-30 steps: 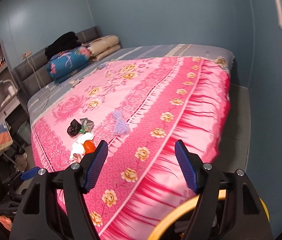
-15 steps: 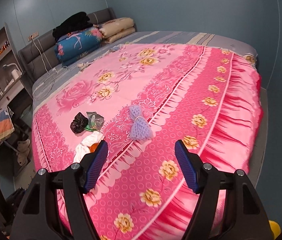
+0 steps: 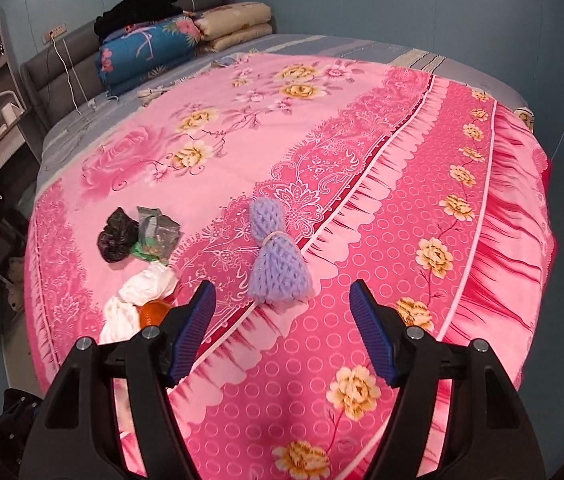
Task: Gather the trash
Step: 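Move both tools back over the pink cloth and purple foam net, then close the left gripper on the pink cloth while the right gripper grasps the purple foam net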
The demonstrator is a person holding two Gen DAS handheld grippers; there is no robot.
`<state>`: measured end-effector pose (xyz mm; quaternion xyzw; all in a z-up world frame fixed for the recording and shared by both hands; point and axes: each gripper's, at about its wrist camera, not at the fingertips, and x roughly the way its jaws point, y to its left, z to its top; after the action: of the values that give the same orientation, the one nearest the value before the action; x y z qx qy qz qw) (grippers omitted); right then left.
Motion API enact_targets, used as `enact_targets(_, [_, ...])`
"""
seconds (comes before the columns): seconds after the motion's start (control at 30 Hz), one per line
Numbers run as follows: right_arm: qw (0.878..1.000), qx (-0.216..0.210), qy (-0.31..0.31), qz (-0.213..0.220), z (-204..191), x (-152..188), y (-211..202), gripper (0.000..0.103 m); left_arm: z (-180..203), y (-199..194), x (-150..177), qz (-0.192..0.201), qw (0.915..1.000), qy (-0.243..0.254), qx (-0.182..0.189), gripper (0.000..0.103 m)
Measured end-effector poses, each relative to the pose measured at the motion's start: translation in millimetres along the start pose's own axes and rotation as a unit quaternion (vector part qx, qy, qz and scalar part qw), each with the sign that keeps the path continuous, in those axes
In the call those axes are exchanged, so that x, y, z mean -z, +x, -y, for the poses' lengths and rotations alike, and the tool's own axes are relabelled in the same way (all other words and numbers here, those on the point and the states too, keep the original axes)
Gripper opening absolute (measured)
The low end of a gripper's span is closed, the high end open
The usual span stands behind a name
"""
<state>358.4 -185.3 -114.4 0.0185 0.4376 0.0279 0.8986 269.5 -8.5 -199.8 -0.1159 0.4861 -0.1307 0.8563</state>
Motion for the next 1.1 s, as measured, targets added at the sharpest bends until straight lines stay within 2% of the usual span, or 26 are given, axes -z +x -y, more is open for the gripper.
enact_targets(0.2, [0.999, 0.019, -0.009, -0.035, -6, -11, 56, 0.066, -7, 22, -9, -0.02, 0.9998, -0.003, -0.003, 0.09])
enact_targets(0.4, [0.998, 0.036, -0.024, -0.05, -15, -18, 96, 0.066, -15, 40, -13, -0.037, 0.999, -0.021, 0.011, 0.09])
enact_targets(0.7, [0.995, 0.062, -0.041, -0.061, -21, -23, 133, 0.065, -13, 56, -18, -0.042, 0.999, -0.011, 0.01, 0.089])
enact_targets(0.83, [0.995, 0.069, -0.026, -0.071, -15, -25, 146, 0.06, -11, 58, -20, -0.037, 0.9993, 0.004, 0.0, 0.08])
enact_targets(0.93, [0.994, 0.072, -0.015, -0.08, -10, -24, 154, 0.058, -6, 57, -20, -0.034, 0.9992, 0.02, 0.001, 0.065])
enact_targets(0.97, [0.994, 0.073, -0.012, -0.083, -9, -23, 156, 0.051, -3, 57, -21, -0.034, 0.9991, 0.024, 0.005, 0.058])
enact_targets(1.0, [0.994, 0.072, -0.01, -0.085, -8, -24, 158, 0.047, -1, 57, -21, -0.034, 0.9989, 0.03, 0.009, 0.056])
enact_targets(1.1, [0.994, 0.07, -0.009, -0.087, -9, -23, 160, 0.037, 6, 58, -19, -0.031, 0.9985, 0.044, 0.008, 0.039])
